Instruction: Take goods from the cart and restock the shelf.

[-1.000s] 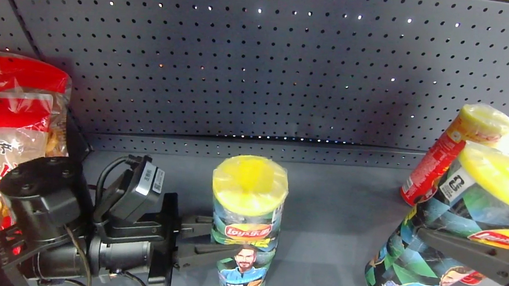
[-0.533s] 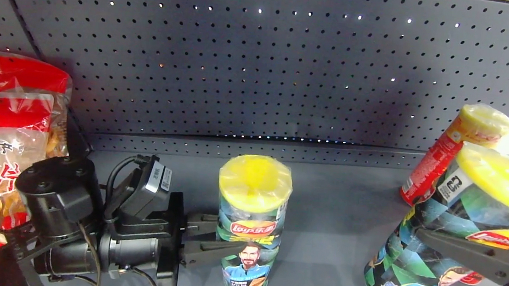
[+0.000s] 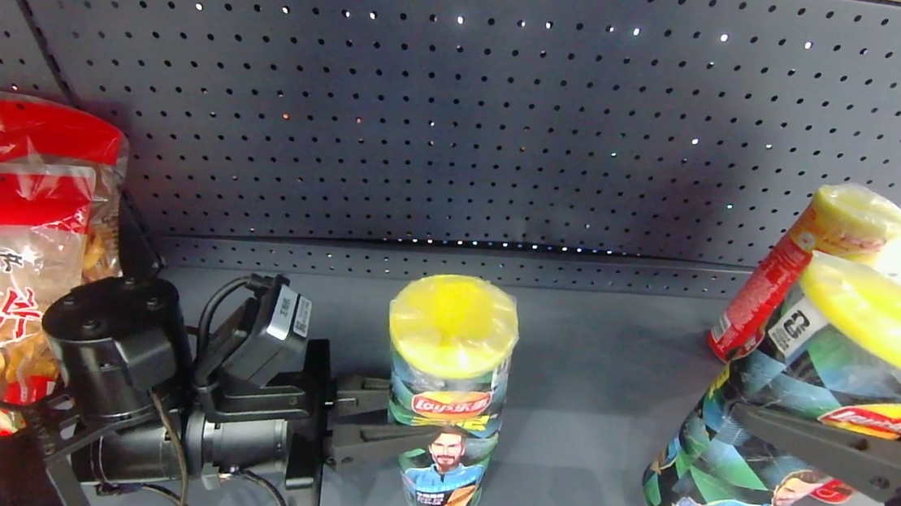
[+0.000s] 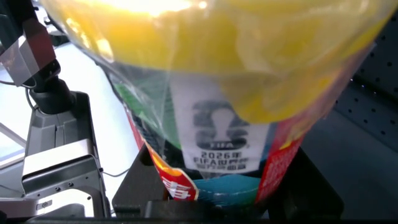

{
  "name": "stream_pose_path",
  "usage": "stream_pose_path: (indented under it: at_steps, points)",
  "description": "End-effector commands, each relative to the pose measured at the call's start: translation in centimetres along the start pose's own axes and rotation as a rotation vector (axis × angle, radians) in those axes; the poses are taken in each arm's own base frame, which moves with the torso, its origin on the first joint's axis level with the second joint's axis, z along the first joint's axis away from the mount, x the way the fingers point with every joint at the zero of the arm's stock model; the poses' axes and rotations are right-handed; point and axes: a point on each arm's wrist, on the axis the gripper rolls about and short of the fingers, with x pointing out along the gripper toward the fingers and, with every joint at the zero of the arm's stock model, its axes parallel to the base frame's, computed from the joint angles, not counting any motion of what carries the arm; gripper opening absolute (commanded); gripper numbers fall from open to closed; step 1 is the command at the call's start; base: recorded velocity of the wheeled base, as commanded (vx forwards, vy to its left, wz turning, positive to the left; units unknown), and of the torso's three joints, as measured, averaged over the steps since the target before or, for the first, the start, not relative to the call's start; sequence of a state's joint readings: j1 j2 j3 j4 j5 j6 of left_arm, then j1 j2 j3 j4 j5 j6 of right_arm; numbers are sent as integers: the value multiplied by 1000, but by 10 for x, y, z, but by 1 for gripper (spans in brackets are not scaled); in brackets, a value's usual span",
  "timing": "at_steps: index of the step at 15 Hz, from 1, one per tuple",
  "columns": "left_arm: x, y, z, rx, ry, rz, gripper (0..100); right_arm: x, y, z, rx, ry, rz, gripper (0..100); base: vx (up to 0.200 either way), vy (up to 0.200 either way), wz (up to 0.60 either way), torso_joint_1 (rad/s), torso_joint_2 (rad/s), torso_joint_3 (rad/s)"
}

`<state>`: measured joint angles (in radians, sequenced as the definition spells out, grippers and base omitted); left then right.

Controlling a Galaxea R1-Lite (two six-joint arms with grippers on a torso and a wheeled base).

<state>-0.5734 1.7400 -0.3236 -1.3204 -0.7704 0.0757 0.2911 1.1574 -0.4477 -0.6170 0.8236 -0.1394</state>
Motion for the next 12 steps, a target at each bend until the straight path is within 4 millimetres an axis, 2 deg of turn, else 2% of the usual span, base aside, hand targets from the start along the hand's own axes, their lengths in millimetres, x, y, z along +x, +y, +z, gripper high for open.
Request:
stream_pose_path:
  at_steps: [1,7,10,12]
  points:
    - [-1,-2,-2,-7,7,0,100,1,-1,0,3,3,1,0,0,0,0,0,0,0]
    - [-9,-6,8,20,-21,8,100,2,-2,-1,7,7,1,0,0,0,0,0,0,0]
    - [-34,-18,31,90,-95,50,100,3,-3,-3,13,12,2,0,0,0,0,0,0,0]
    - [-65,-47,68,223,-232,89,100,3,-3,-3,14,13,2,0,0,0,0,0,0,0]
